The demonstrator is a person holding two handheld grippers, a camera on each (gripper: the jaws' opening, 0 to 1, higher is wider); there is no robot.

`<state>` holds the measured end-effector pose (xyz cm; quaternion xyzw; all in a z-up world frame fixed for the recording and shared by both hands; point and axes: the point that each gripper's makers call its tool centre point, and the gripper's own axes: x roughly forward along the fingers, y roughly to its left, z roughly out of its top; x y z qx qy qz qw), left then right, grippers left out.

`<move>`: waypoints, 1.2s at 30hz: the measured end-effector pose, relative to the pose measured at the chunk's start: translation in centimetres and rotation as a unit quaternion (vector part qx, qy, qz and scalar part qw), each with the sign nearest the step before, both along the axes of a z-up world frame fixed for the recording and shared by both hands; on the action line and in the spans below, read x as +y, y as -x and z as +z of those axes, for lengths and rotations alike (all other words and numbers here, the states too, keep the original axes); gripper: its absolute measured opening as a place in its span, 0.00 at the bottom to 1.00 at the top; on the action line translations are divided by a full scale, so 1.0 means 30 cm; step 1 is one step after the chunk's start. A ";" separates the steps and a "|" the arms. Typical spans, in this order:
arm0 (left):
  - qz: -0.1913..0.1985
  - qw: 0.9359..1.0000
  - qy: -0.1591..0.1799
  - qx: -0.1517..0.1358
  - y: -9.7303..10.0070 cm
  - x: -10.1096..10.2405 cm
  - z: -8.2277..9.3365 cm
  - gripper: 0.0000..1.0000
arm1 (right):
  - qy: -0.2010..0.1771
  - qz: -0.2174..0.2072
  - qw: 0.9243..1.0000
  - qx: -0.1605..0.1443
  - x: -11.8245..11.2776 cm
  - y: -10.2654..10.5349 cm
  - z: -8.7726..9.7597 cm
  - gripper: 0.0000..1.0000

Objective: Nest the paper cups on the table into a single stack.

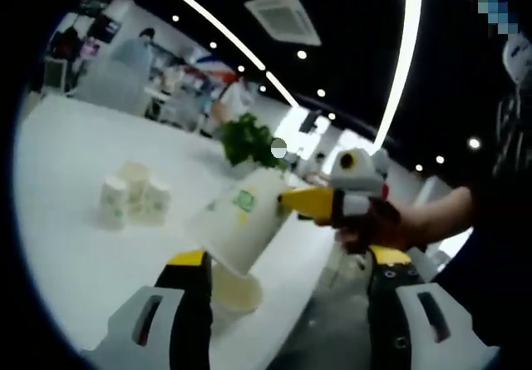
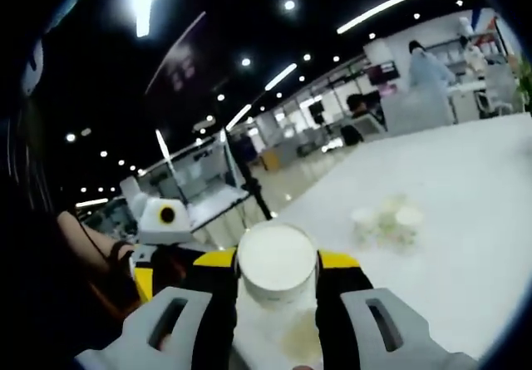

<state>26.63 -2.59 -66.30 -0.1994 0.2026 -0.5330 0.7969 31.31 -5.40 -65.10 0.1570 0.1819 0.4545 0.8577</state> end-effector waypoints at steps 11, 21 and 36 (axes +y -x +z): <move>0.003 1.000 0.020 0.010 -0.014 0.037 0.019 0.59 | -0.038 0.006 0.999 0.024 0.000 0.021 -0.005 0.33; 0.010 0.999 0.040 0.017 -0.032 0.058 0.034 0.46 | -0.068 0.009 0.997 0.041 0.003 0.026 0.005 0.32; 0.035 0.995 0.077 0.049 -0.051 0.099 0.051 0.23 | -0.098 0.024 0.993 0.056 0.020 0.043 0.024 0.32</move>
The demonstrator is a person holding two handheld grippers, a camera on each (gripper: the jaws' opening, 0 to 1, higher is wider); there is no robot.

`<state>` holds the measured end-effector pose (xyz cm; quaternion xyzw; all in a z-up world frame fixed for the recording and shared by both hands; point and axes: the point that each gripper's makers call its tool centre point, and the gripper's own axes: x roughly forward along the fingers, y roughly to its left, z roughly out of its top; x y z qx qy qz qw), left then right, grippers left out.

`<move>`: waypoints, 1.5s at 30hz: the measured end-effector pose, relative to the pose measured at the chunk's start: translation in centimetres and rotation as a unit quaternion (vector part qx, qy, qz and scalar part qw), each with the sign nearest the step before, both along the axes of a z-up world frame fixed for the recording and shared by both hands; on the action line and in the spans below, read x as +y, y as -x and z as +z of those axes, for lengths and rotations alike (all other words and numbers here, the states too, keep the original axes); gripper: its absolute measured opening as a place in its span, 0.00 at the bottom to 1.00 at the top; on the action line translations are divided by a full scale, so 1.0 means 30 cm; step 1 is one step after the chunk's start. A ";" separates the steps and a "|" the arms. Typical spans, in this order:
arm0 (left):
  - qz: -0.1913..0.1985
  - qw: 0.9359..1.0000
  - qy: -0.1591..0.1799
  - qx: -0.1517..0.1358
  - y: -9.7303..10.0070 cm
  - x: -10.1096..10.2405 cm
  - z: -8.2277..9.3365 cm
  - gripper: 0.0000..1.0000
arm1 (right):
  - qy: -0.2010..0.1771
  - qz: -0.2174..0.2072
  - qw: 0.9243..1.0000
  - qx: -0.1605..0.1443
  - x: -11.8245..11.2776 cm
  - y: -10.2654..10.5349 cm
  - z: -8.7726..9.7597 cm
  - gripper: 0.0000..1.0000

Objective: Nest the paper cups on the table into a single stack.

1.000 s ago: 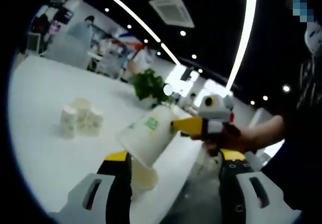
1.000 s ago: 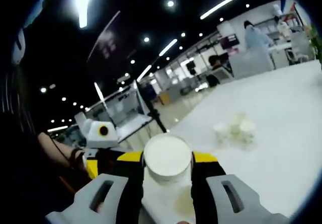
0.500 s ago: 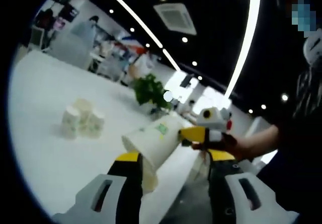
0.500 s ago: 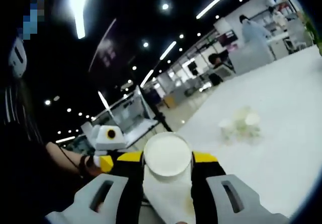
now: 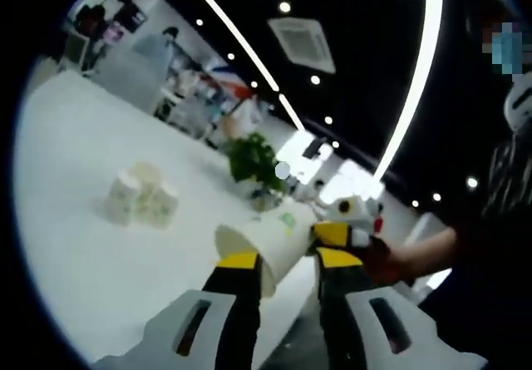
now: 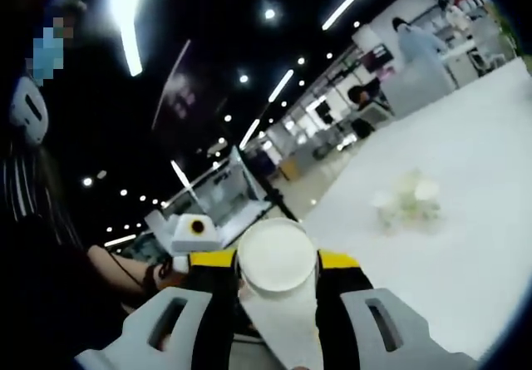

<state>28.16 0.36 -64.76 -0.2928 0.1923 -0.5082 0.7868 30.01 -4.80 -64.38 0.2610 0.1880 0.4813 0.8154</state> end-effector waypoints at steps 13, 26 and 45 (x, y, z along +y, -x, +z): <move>0.002 1.000 0.008 0.018 0.001 0.005 0.008 0.10 | -0.019 0.013 1.000 0.009 0.003 0.009 0.010 0.32; -0.022 0.998 0.032 0.045 0.012 -0.005 0.041 0.05 | -0.082 0.019 0.996 0.040 -0.010 0.021 0.018 0.33; -0.071 0.995 0.052 0.056 0.054 -0.042 0.086 0.00 | -0.140 0.038 0.988 0.057 -0.034 0.054 0.021 0.33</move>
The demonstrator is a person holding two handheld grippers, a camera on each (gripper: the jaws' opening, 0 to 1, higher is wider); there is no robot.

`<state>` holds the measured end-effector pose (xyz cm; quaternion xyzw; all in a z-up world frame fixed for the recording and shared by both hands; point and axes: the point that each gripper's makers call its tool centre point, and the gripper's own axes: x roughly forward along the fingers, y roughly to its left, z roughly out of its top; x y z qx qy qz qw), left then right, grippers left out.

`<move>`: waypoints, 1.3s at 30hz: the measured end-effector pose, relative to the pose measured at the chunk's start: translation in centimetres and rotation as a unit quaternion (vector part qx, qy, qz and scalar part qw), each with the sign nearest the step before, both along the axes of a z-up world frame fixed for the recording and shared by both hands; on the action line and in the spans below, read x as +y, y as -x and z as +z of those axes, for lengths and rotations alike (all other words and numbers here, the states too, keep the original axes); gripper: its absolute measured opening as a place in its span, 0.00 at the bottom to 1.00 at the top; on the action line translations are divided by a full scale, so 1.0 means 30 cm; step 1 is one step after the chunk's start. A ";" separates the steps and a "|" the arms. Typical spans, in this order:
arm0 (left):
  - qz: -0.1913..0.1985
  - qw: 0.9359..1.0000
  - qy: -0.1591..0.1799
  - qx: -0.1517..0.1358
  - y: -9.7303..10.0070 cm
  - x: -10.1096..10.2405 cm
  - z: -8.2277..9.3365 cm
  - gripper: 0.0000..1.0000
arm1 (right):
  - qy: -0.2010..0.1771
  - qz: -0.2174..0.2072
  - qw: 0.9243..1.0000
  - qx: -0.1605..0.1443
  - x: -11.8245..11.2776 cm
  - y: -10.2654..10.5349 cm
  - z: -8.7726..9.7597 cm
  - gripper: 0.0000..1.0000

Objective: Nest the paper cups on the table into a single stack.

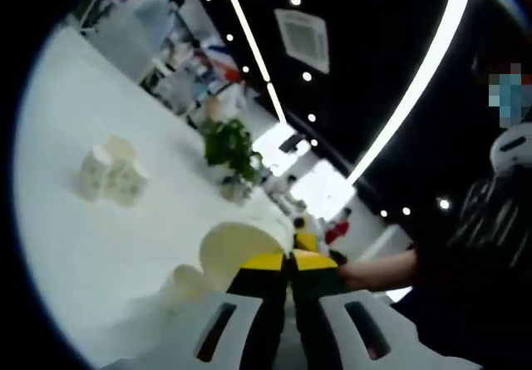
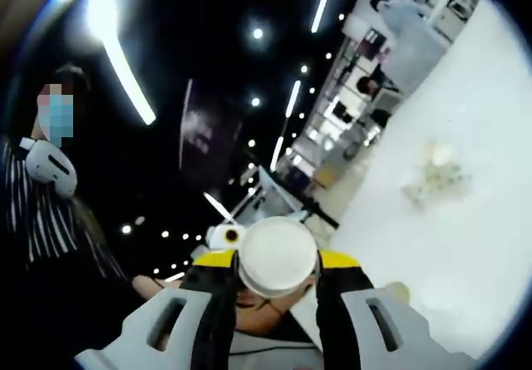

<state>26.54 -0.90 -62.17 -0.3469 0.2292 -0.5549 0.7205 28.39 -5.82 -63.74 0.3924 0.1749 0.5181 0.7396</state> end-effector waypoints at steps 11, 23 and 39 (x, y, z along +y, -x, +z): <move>0.001 1.000 0.005 -0.003 -0.006 0.004 0.017 0.00 | 0.008 -0.017 0.999 -0.036 -0.008 -0.017 0.027 0.33; 0.009 1.000 0.000 -0.001 -0.022 0.021 0.014 0.00 | 0.026 -0.048 0.997 -0.057 -0.067 -0.052 0.029 0.37; 0.007 1.000 -0.014 -0.003 -0.017 0.029 0.008 0.00 | 0.150 -0.134 0.977 -0.075 -0.213 -0.161 -0.047 0.60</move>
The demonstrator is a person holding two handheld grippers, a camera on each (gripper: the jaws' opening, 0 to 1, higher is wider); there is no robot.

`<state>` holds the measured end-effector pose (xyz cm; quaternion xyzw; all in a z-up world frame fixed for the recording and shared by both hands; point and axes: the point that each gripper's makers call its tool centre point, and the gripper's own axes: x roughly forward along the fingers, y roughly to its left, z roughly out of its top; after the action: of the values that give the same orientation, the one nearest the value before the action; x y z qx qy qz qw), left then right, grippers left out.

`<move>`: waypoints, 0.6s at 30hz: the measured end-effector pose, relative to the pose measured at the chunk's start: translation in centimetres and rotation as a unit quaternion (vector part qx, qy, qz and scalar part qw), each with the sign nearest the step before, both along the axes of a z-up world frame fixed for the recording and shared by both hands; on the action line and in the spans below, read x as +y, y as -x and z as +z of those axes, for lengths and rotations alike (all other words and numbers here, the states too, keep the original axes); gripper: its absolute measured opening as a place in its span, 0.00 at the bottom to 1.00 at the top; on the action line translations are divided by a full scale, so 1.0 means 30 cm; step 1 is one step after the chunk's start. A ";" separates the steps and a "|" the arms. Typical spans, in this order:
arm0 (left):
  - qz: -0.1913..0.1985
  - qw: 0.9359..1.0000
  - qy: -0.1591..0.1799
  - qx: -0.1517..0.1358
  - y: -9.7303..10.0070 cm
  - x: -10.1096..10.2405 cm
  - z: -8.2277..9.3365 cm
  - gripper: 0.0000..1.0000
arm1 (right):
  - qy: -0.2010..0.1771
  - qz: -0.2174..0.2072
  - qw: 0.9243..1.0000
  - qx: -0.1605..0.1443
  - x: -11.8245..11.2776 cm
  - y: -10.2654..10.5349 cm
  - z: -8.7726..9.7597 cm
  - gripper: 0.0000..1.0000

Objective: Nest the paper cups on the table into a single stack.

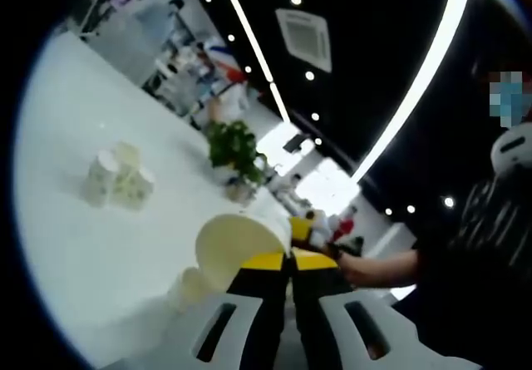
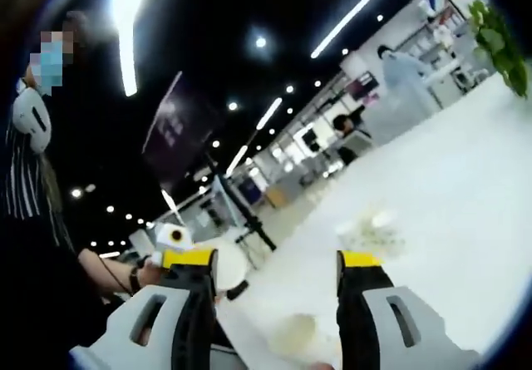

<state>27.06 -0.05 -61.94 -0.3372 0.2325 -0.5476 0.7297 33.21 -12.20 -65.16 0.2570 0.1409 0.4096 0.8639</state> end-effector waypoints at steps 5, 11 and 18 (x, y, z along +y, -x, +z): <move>0.000 1.000 -0.008 -0.007 0.000 0.002 0.006 0.00 | 0.024 -0.009 1.000 -0.006 -0.036 -0.020 -0.012 0.60; 0.000 1.000 -0.016 -0.022 -0.004 0.008 0.011 0.00 | 0.093 -0.001 0.996 -0.011 -0.062 -0.037 -0.052 0.65; -0.003 0.999 -0.031 -0.031 -0.003 0.006 0.003 0.00 | 0.128 0.004 0.992 -0.014 -0.080 -0.055 -0.069 0.69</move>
<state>27.15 0.15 -61.86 -0.2965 0.2276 -0.5523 0.7451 34.86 -14.59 -67.22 0.1380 0.1810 0.3948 0.8901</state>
